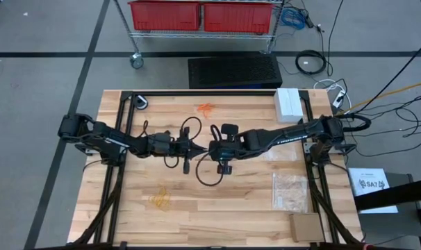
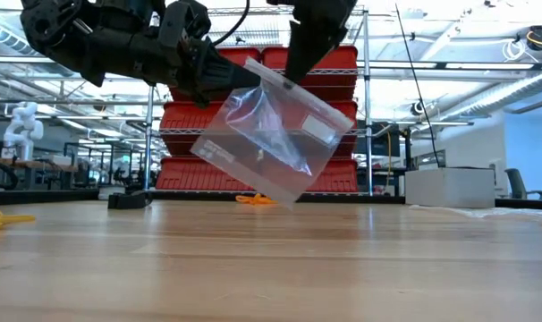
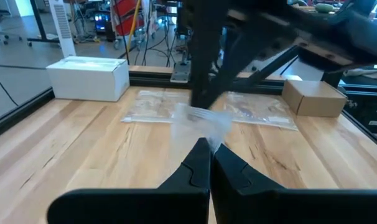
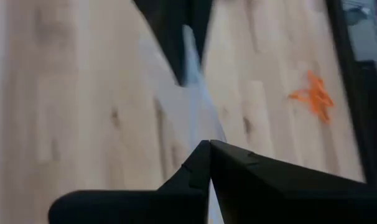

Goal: Sort rubber bands
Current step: Open the top right zip bag

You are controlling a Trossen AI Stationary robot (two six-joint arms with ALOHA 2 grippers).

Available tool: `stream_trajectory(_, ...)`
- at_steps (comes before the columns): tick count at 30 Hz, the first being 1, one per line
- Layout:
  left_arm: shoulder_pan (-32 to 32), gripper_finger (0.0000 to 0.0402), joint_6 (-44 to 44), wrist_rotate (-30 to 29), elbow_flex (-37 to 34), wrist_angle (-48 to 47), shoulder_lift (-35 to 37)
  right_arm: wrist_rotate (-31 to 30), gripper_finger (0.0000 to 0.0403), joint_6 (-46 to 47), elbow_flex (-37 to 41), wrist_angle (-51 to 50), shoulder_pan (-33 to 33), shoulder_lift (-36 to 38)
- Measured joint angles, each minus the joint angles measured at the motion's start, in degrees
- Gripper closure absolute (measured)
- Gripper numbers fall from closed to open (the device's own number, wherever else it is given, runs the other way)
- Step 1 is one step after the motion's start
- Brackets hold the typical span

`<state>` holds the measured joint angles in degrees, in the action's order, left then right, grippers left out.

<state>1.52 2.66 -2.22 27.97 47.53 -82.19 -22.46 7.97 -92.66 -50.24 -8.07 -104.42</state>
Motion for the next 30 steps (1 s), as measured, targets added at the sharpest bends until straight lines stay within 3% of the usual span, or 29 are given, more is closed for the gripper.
stream_trajectory(7, 0.13, 0.0401, 0.02, 1.42, 0.0, -0.85, 0.0, 0.2, 0.0403, -2.17, 1.59, 3.65, 0.12, -0.2)
stream_trajectory(11, 0.45, 0.0401, -0.02, 2.19, 0.0, -2.12, 0.0, 4.23, 0.0403, -2.65, 6.03, 8.17, 0.56, -0.15)
stream_trajectory(17, 1.09, 0.0401, -0.03, 2.17, 0.0, -4.67, 0.0, 4.66, 0.0403, -1.75, 14.86, 20.63, 0.56, 0.68)
stream_trajectory(27, 1.64, 0.0401, -0.33, 2.15, 0.0, -6.73, 0.0, 1.84, 0.0403, -3.95, 34.43, 53.83, -2.3, 7.28)
stream_trajectory(30, 1.64, 0.0401, -0.59, 2.15, 0.0, -6.66, 0.0, 2.51, 0.0402, -3.64, 38.12, 58.48, -1.9, 7.1)
